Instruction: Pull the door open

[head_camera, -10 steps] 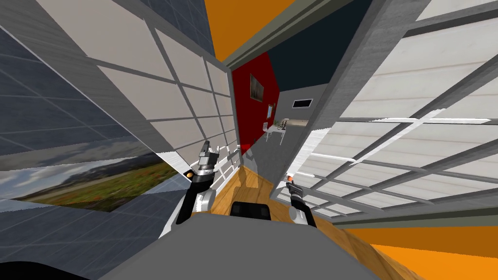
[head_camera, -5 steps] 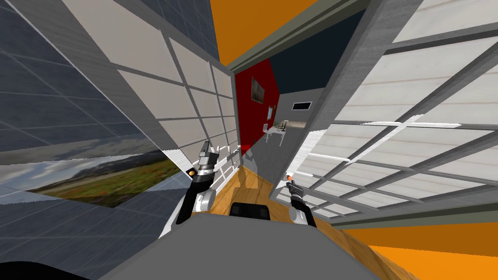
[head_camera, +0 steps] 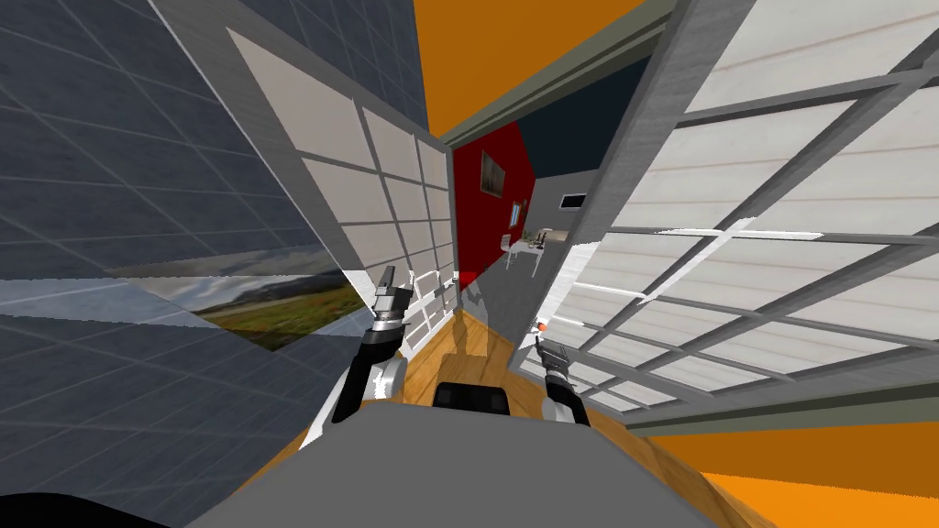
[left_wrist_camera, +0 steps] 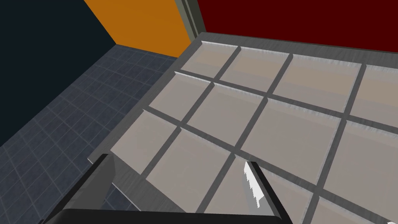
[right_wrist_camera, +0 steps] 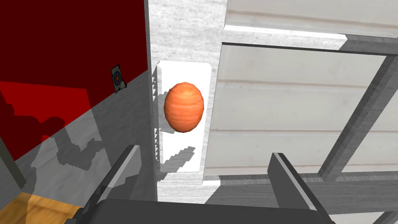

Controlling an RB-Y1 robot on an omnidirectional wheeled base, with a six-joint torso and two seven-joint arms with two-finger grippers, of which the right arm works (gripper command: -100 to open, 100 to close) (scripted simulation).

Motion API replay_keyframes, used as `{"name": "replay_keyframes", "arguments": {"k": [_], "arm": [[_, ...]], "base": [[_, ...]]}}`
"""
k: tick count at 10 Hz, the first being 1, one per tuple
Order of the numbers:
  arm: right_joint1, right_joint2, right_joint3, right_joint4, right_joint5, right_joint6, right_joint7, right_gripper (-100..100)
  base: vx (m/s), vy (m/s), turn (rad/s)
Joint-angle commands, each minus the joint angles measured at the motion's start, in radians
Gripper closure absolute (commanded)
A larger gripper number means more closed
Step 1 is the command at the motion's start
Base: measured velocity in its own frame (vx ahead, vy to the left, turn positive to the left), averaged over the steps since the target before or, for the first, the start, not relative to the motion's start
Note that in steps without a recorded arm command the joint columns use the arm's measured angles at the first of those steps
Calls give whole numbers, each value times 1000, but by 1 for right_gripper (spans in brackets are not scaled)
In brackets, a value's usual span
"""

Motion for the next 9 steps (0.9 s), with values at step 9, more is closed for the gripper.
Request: {"name": "replay_keyframes", "arguments": {"k": [9], "arm": [[55, 10, 16, 13, 73, -123, -102, -100]], "base": [[-70, -22, 128]]}}
